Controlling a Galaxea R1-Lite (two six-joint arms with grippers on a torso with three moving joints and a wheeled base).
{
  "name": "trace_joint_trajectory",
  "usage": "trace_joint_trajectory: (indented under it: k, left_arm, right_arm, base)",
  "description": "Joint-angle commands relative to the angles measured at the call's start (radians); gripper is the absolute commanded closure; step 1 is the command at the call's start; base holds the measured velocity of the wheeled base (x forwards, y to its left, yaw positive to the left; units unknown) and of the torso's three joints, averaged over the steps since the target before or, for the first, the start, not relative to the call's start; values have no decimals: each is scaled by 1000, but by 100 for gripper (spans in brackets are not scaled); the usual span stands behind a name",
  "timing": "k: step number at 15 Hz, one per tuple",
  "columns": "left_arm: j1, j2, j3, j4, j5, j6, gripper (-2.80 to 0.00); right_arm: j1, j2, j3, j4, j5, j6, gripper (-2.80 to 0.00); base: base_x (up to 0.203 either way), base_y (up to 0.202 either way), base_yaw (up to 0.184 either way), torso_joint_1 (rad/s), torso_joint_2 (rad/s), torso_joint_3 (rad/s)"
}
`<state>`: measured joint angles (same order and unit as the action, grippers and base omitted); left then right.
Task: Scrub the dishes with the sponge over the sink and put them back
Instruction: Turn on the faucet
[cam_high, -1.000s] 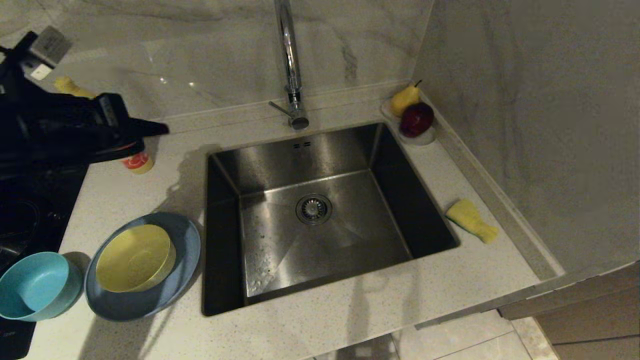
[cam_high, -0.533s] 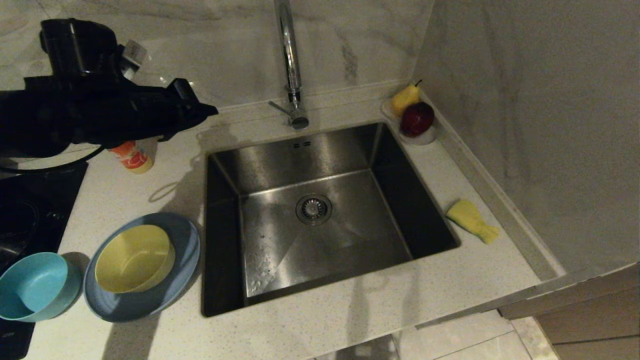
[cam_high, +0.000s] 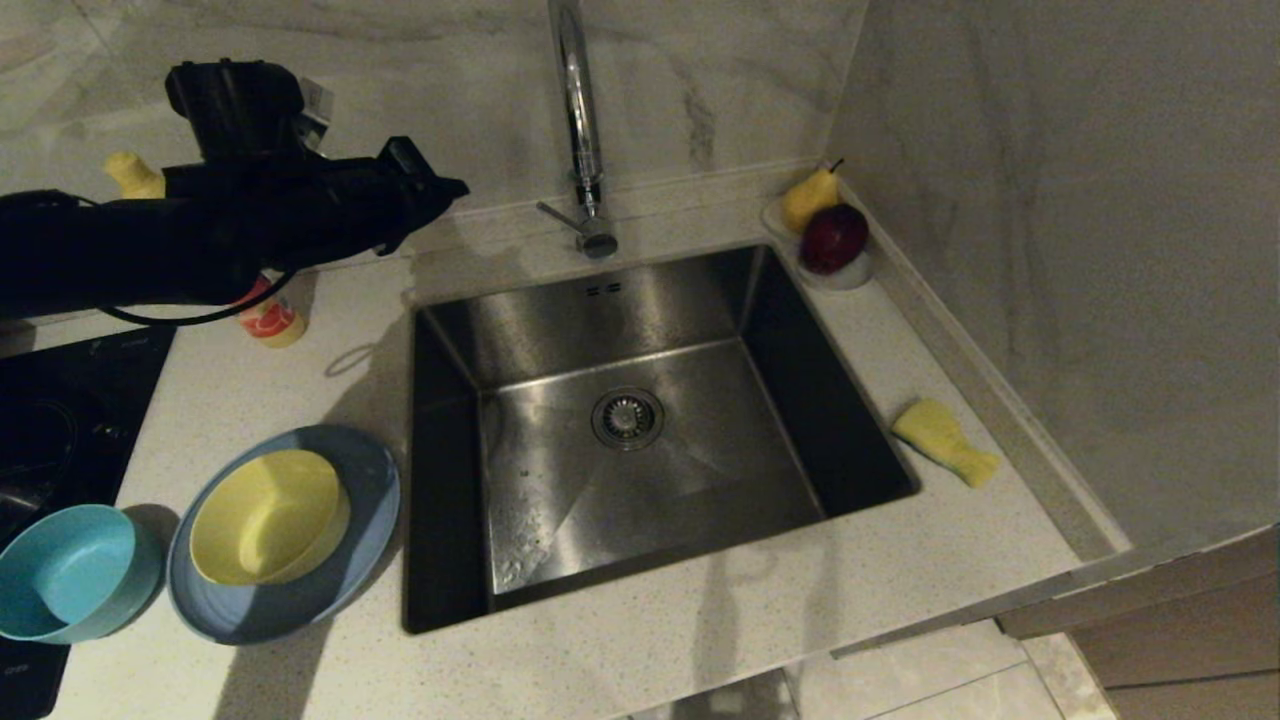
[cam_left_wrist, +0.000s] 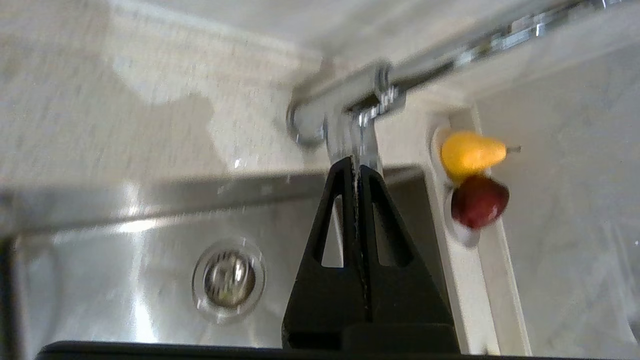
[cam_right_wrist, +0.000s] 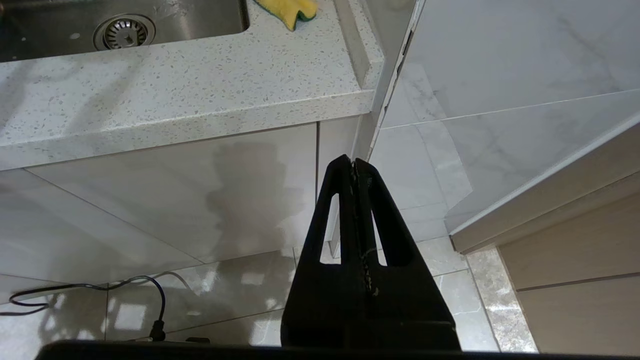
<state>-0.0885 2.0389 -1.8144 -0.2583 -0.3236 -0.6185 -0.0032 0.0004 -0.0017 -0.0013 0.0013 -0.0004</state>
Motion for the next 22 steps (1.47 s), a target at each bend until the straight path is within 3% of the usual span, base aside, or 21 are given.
trace_joint_trajectory:
  k: [1, 5, 10, 13, 22]
  left_arm:
    - [0, 82, -66, -9, -5, -4, 0]
    - [0, 132, -66, -111, -25, -6, 0]
    - [-17, 130, -65, -148, -38, -25, 0]
    - [-31, 122, -65, -151, -38, -61, 0]
    - [-86, 131, -56, -150, -25, -59, 0]
  right_arm:
    - [0, 0, 0, 0, 0, -1, 0]
    - [0, 0, 0, 0, 0, 0, 0]
    - [0, 0, 0, 0, 0, 0, 0]
    - [0, 0, 0, 0, 0, -1, 0]
    - [0, 0, 0, 0, 0, -1, 0]
  base:
    - [0, 0, 0, 0, 0, 0]
    - [0, 0, 0, 0, 0, 0]
    - [0, 0, 0, 0, 0, 0]
    - [0, 0, 0, 0, 0, 0]
    - [0, 0, 0, 0, 0, 0]
